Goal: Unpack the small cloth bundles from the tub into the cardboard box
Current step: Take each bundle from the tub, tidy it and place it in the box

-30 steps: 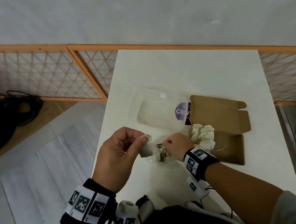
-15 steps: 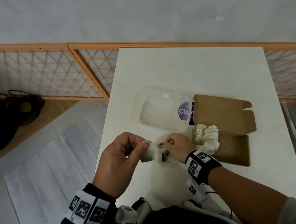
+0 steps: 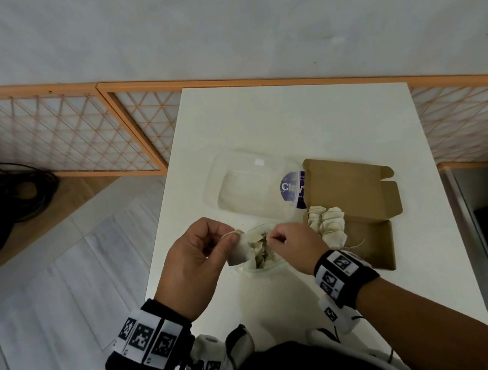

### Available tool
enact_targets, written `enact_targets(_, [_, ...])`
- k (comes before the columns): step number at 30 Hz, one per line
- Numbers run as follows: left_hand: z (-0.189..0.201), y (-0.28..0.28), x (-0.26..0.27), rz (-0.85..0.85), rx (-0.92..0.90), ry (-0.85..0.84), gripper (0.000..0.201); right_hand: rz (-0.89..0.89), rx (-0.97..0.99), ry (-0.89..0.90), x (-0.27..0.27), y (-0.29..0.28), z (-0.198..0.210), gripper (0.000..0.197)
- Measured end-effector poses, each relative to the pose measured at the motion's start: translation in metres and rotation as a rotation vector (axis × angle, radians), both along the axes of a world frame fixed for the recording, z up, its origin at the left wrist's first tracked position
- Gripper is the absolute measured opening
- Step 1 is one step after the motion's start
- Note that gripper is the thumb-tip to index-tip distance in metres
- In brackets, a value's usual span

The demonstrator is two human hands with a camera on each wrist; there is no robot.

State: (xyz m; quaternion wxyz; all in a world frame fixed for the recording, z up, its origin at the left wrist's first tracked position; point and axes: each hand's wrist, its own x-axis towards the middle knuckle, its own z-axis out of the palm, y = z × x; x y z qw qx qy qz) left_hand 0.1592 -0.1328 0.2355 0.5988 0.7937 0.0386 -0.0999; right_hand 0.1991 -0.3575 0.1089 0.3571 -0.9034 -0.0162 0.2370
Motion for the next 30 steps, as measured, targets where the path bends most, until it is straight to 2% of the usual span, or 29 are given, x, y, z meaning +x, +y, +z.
enact_targets(3, [-0.001, 0.002, -0.007, -0.001, 0.021, 0.013, 0.006, 0.044, -0.157, 0.086, 0.008, 0.021, -0.023, 0.037])
enact_targets(6, [0.003, 0.005, -0.015, -0.018, 0.061, 0.012, 0.007, 0.015, -0.213, 0.137, 0.014, 0.038, -0.039, 0.046])
enact_targets(10, [0.008, 0.010, -0.020, -0.010, 0.067, 0.025, 0.009, -0.034, -0.220, 0.117, 0.015, 0.045, -0.047, 0.028])
enact_targets(13, [0.008, 0.014, -0.020, 0.003, 0.059, 0.018, 0.008, -0.039, -0.139, 0.118, 0.010, 0.038, -0.041, 0.022])
enact_targets(16, [0.008, 0.015, -0.017, 0.009, 0.056, 0.013, 0.008, -0.048, -0.027, 0.083, 0.002, 0.025, -0.021, 0.021])
enact_targets(22, [0.007, 0.008, -0.010, -0.007, 0.002, 0.001, 0.008, -0.093, 0.236, -0.013, -0.017, -0.007, 0.045, 0.016])
enact_targets(27, [0.014, -0.005, -0.005, -0.074, -0.043, 0.001, 0.007, -0.208, 0.497, 0.058, -0.018, -0.029, 0.107, 0.014])
enact_targets(30, [0.021, -0.013, -0.003, -0.160, -0.047, -0.007, 0.005, -0.266, 0.630, 0.052, -0.018, -0.039, 0.131, 0.012])
